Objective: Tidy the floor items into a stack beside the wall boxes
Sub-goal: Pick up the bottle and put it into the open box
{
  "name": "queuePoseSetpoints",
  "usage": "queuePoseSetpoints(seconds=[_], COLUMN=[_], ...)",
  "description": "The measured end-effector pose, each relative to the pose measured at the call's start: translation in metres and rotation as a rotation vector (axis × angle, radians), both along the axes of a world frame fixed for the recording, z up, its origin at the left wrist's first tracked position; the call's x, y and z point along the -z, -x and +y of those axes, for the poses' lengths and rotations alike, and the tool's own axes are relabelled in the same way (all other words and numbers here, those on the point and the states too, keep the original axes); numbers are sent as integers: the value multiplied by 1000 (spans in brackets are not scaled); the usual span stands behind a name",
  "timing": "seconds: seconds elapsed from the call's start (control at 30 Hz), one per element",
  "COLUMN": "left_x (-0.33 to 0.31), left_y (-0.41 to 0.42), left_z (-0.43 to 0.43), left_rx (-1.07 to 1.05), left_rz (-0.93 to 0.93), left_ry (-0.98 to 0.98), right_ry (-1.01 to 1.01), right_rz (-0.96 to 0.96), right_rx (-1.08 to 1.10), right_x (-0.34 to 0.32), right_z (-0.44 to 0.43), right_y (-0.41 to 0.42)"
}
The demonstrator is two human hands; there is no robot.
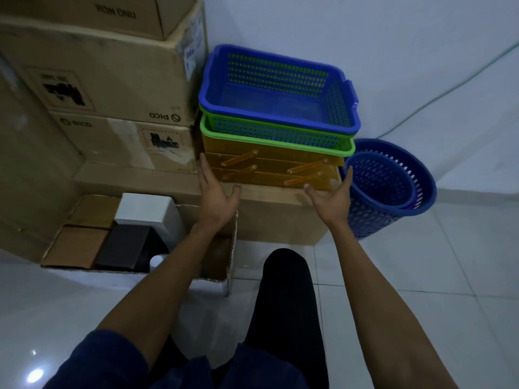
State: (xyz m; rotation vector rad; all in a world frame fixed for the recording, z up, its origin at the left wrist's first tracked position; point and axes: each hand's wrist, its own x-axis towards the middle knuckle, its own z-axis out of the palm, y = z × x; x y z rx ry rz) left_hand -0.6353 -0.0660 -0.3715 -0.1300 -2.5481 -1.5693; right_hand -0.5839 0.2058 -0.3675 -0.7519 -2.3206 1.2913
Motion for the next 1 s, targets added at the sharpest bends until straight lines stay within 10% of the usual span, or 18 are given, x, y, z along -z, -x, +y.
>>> queuePoseSetpoints(seconds=[0.77, 1.0], left_x=[-30, -56], left_y=[25, 10], left_z=[-7, -14], left_rx=[-177, -114], left_rz=[-291, 250], left_ry=[-31, 306], right_ry=[23, 233], right_rz=[-108, 178], right_rx=[-212, -72], right_x=[-4, -52], right_z=[-27, -22], right_y=[21, 10])
